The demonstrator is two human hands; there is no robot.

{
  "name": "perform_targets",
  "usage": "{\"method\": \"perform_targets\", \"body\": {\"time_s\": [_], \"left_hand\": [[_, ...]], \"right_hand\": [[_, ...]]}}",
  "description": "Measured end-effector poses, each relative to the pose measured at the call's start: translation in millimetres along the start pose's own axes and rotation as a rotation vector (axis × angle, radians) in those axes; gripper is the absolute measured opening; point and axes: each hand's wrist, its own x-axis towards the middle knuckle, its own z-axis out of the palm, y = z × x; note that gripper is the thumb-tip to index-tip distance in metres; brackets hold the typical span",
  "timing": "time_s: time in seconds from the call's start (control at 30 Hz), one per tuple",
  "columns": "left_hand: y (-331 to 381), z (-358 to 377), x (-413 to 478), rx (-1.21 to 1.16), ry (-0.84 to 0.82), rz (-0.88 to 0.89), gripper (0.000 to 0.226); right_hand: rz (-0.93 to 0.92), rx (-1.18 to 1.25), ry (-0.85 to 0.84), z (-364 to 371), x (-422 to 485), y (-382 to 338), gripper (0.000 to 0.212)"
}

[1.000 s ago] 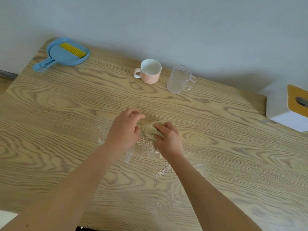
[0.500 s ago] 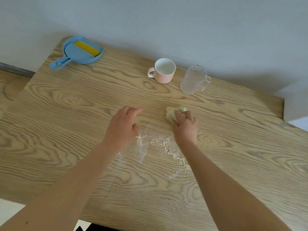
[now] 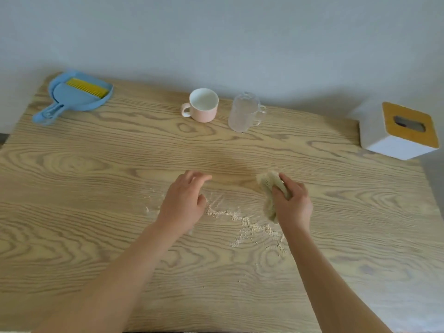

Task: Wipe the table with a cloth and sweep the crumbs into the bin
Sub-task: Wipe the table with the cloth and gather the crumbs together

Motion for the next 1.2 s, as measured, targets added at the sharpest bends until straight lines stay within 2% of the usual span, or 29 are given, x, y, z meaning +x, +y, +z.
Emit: {"method": "perform_targets", "body": {"time_s": [0.2, 0.3, 0.4, 0.57, 0.7, 0.8, 0.9, 0.97, 1.1, 1.2], "left_hand": [[32.0, 18.8, -0.2, -0.009, -0.082, 0.120, 0.045], [39.0, 24.2, -3.2, 0.000, -0.121, 0.170, 0.046], [41.2, 26.5, -6.7, -0.005, -0.145, 0.195, 0.045], [36.9, 26.5, -9.4, 0.011, -0.163, 0.219, 0.045], [34.2, 26.0, -15.0, 0.043, -0.179, 0.246, 0.043], [32.6, 25.8, -17.9, 0.064, -0.183, 0.261, 0.042], [31.2, 23.4, -17.1, 0.056, -0.177, 0.275, 0.041], [29.3, 22.0, -17.5, 0.050, -0.173, 0.279, 0.040], [25.1, 20.2, -17.1, 0.054, -0.172, 0.255, 0.042], [23.1, 20.0, -15.4, 0.065, -0.171, 0.255, 0.042]], "right_hand": [[0.282, -0.025, 0.283, -52.2, -25.9, 58.7, 0.041], [0.389, -0.087, 0.371, -68.9, -37.8, 92.9, 0.045], [0.467, -0.210, 0.328, -66.0, -50.1, 119.1, 0.051], [0.479, -0.305, 0.264, -36.2, -63.9, 112.3, 0.041], [0.325, -0.315, 0.123, 1.6, -69.8, 70.9, 0.044], [0.166, -0.215, 0.001, 21.9, -75.7, 42.1, 0.043], [0.097, -0.126, 0.118, 8.4, -64.6, 36.2, 0.040], [0.117, -0.158, 0.195, -12.5, -47.5, 47.7, 0.038], [0.311, -0.279, 0.263, -47.5, -18.2, 86.8, 0.046], [0.393, -0.336, 0.241, -41.4, -16.3, 102.5, 0.044]]}}
